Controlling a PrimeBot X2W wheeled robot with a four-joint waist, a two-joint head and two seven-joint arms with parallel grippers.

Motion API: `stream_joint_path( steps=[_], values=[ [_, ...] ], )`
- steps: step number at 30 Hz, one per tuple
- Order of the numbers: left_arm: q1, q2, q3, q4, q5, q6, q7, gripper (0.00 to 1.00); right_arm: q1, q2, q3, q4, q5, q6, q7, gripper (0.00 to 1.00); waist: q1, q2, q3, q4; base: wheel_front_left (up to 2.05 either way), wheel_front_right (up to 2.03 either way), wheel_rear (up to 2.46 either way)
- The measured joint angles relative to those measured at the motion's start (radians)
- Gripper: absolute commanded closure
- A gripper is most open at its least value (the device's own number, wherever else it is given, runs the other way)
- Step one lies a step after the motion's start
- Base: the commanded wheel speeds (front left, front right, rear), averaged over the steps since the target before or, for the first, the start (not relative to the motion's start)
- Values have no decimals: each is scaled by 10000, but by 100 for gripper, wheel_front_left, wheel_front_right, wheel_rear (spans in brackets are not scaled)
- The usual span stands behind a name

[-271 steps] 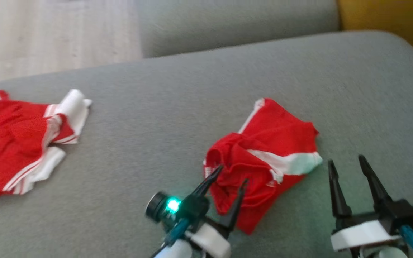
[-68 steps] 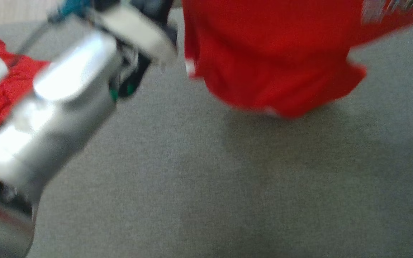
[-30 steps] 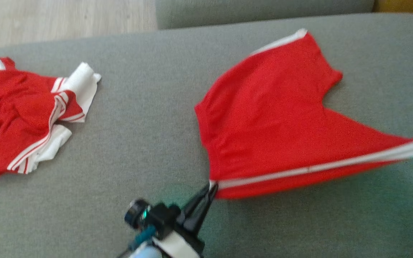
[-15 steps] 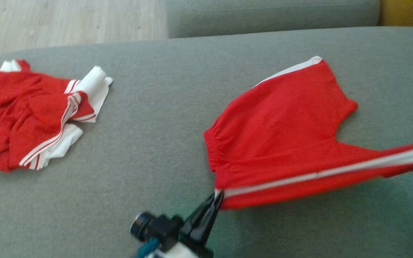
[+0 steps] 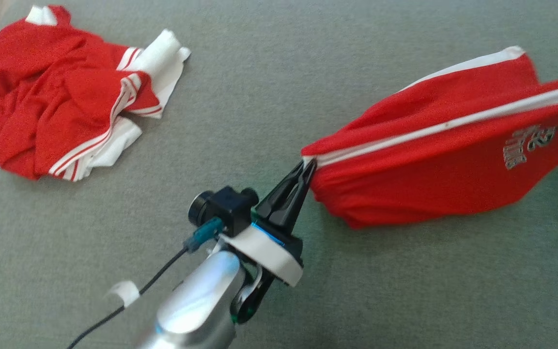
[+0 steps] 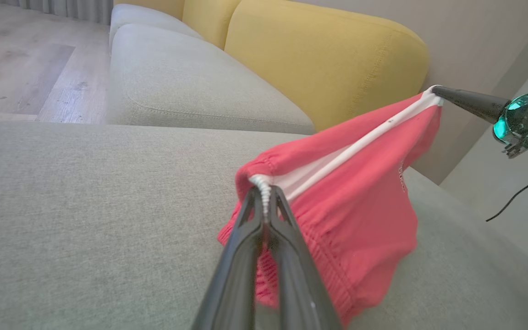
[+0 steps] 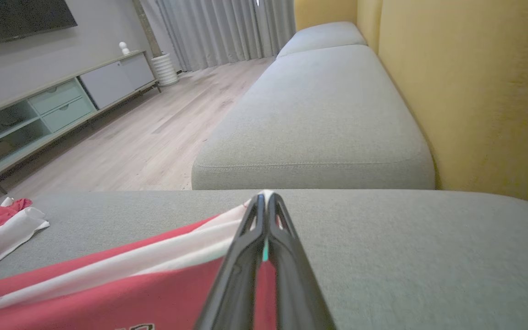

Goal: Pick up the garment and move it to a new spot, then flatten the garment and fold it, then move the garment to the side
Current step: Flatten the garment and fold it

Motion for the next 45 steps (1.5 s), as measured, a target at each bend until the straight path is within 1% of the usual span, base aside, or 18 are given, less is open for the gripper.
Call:
stream_joint_path(
  steps=[3,8,13,14,15,16,17,22,25,27,28,30,31,36,38,41,44,45],
  values=[
    [-478,-13,-368,79,-604,169,-4,100,-835,-245,543,439,-4,0,320,100,-1,0,277,233,0,0,0],
    [-1337,-31,-1016,424,-1475,437,-31,100,-1980,-449,1450,1216,23,0,677,100,-2,0,725,561,0,0,0],
    [-2097,-36,-1638,807,-2353,698,-136,100,-2973,-546,2303,1918,35,0,713,100,-2,0,1181,799,0,0,0],
    [-2234,-38,-1739,888,-2483,736,-196,89,-3166,-545,2456,2054,63,0,711,91,-1,0,1258,833,0,0,0],
    [-2369,-40,-1852,976,-2602,782,-232,56,-3361,-533,2615,2209,127,0,706,62,-1,0,1325,862,0,0,0],
    [-2483,-42,-1941,1066,-2715,790,-288,6,-3533,-510,2736,2364,161,0,692,0,-1,0,1376,885,0,0,0],
    [-2574,-44,-2004,1127,-2836,874,-326,0,-3690,-477,2857,2520,224,0,608,0,-1,0,1409,899,0,0,0],
    [-2732,-44,-2280,1419,-3177,1139,-510,0,-3918,-242,3342,2899,723,0,100,0,-3,0,1248,845,0,0,0],
    [-2664,-46,-2171,1337,-2993,1521,-560,0,-3708,-192,3498,3118,1296,0,-94,0,-4,0,995,816,0,0,0],
    [-2465,-44,-1762,882,-2291,1931,-564,0,-3443,-209,3630,3319,1434,0,-109,0,-5,0,830,806,0,0,0],
    [-2465,-44,-1762,882,-2291,1931,-564,0,-3443,-209,3630,3319,1434,0,-109,0,-5,0,830,806,0,0,0],
    [-2035,-54,-1338,232,-1699,2186,-591,0,-3162,-201,3795,3649,1434,0,-238,0,-5,0,686,831,0,0,0],
    [-1366,-65,-943,-416,-1114,2506,-591,0,-2975,-192,3866,4059,1442,0,-336,0,-6,0,588,930,0,0,0],
    [325,-40,-244,-2048,629,3398,-593,0,-2969,29,4038,5241,1429,0,-385,0,-6,0,434,1367,0,0,0],
    [769,-36,-102,-2727,1116,3710,-594,0,-2965,157,4140,5741,1421,0,-360,0,-5,0,391,1572,0,0,0],
    [1345,-33,-4,-3538,1689,4038,-629,0,-2965,299,4276,6381,1404,0,-232,0,-4,0,323,1889,0,0,0],
    [1932,-27,-27,-3981,2015,4172,-637,0,-2965,403,4353,7030,1375,0,-54,0,-4,0,234,2182,0,0,0],
    [2095,-23,-44,-4023,2117,4172,-635,0,-2973,401,4357,7175,1367,0,13,15,-4,0,195,2255,0,0,0]
  ],
)
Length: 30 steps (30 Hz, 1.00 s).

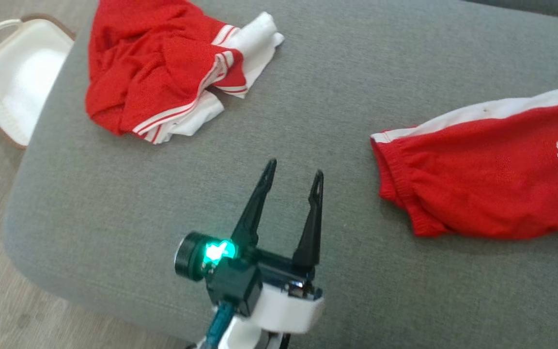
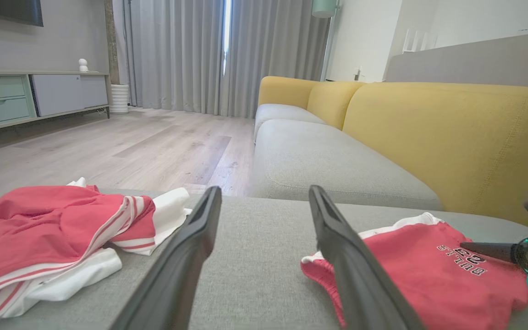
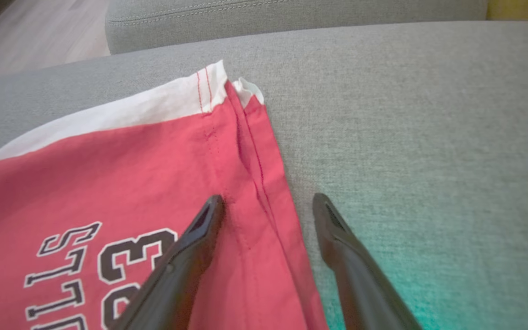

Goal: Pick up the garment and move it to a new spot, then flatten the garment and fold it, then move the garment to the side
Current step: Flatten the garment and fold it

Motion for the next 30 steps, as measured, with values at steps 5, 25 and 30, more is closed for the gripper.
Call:
stream_joint_path(
  steps=[5,25,30],
  values=[
    [391,13,58,-63,412,27,0,0,-13,63,63,359,-8,0,44,100,0,0,-199,84,0,0,0],
    [422,27,1104,242,1135,-571,0,0,-17,-368,119,483,180,0,-989,100,1,0,-620,-2386,0,0,0],
    [423,27,1106,426,1133,-608,0,0,-134,-349,125,320,46,0,-1369,100,2,0,-704,-2757,0,0,0]
  ],
)
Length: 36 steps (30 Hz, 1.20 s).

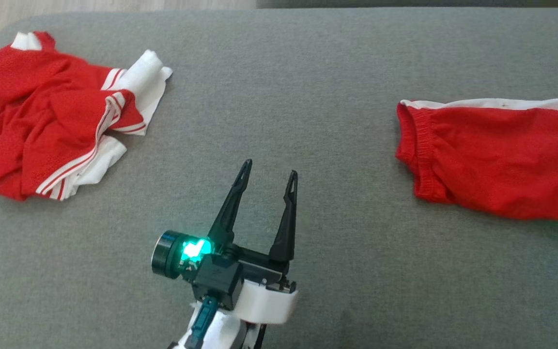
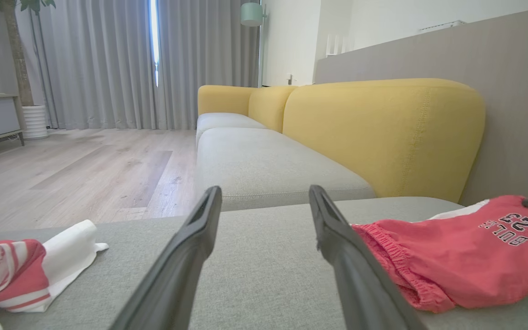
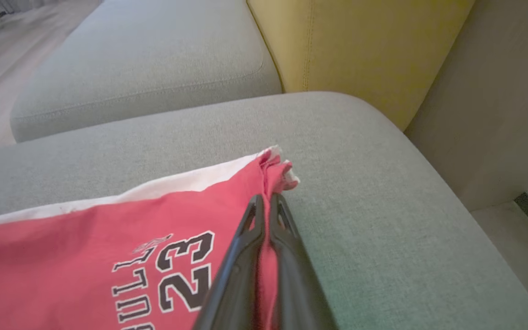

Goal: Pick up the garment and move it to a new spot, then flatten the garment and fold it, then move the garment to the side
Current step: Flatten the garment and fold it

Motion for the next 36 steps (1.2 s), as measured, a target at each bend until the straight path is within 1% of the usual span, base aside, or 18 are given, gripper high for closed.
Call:
stream_joint_path(
  steps=[7,12,14,17,22,23,24,25,26,27,28,30,33,36],
  values=[
    [39,2,90,194,-2,-171,0,0,-556,176,247,-1283,-652,0,-537,100,-1,0,-439,-160,0,0,0],
    [362,2,151,265,-35,-332,0,0,-560,474,445,-2383,-1260,0,-673,100,-1,0,-745,-49,0,0,0],
    [487,4,203,265,-58,-332,0,0,-560,667,487,-2874,-1448,0,-660,100,-1,0,-833,44,0,0,0],
    [640,6,263,261,-107,-336,0,0,-527,1162,658,-3578,-1718,0,-380,100,-2,0,-929,183,0,0,0],
    [751,10,259,240,-213,-408,0,0,-218,2422,938,-4286,-2127,-2,207,100,-2,0,-952,458,0,0,0],
    [752,10,253,226,-215,-408,0,0,-35,2683,1009,-4374,-2213,0,330,80,-2,0,-944,517,0,0,0],
    [751,12,244,207,-268,-407,0,0,206,2955,1030,-4431,-2284,0,414,15,-1,0,-937,579,0,0,0],
    [751,12,238,196,-303,-405,0,0,477,3210,1014,-4474,-2309,0,418,0,-1,0,-933,641,0,0,0],
    [752,12,234,196,-313,-403,0,0,762,3405,993,-4548,-2343,0,418,0,-1,0,-935,701,0,0,0],
    [752,12,234,196,-313,-403,0,0,762,3405,993,-4548,-2343,0,418,0,-1,0,-935,701,0,0,0],
    [753,13,236,196,-313,-399,0,0,1055,3553,922,-4660,-2366,0,408,0,-1,0,-947,762,0,0,0],
    [775,13,259,192,-313,-360,0,0,1611,3695,562,-4949,-2429,0,238,0,-1,0,-1024,857,0,0,0],
    [916,13,372,169,-307,-330,0,0,2320,3728,-437,-5488,-2523,0,-249,0,-2,0,-1262,902,0,0,0],
    [1319,15,719,115,-307,-330,0,0,3166,3728,-1509,-5983,-2899,0,-761,0,-2,0,-1574,870,0,0,0]
  ],
)
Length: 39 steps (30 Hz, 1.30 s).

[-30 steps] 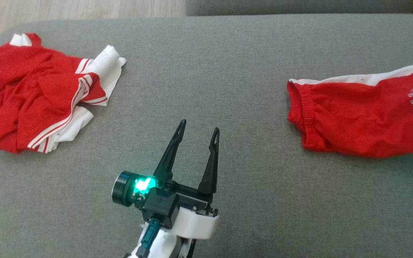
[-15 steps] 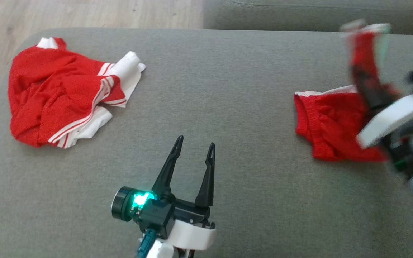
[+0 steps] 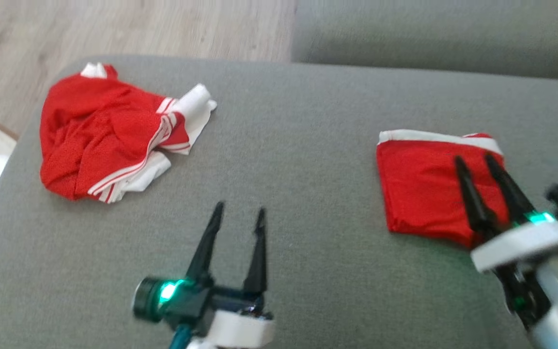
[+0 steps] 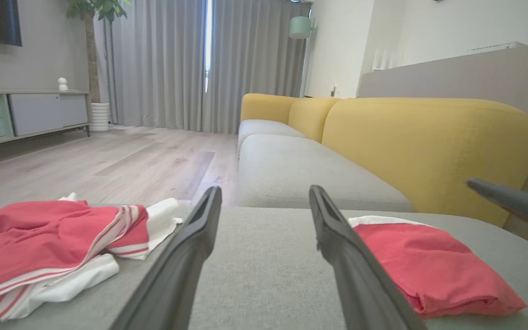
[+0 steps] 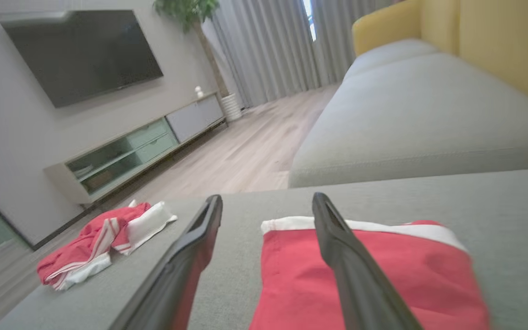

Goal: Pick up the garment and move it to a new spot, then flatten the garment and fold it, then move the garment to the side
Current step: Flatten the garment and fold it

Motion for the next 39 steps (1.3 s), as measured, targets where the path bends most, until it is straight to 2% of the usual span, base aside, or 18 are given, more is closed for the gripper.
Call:
stream_joint_path(
  steps=[7,12,13,16,23,39],
  values=[
    [1475,65,917,-104,155,-21,0,0,2628,652,-2322,-976,-1450,-2,-449,0,-2,0,-830,-362,0,0,0],
    [2496,84,1653,-148,199,-192,0,0,4114,1229,-3459,-1733,-3591,-2,-460,0,-2,0,-1338,-626,0,0,0],
    [2885,94,1912,-140,303,-328,0,0,4536,1588,-3783,-1898,-4222,-2,-460,0,-2,0,-1534,-709,0,0,0],
    [3300,104,2205,-140,502,-525,0,0,4970,2015,-3935,-1965,-4834,-2,-460,0,-2,0,-1790,-805,0,0,0],
    [3521,104,2610,-150,911,-798,0,0,5194,2495,-4196,-1973,-5685,-2,-460,0,-1,0,-2155,-871,0,0,0],
    [3586,86,2851,-113,1103,-1058,0,0,5422,2769,-4318,-1956,-6241,-2,-460,0,1,0,-2257,-746,0,0,0]
  ],
)
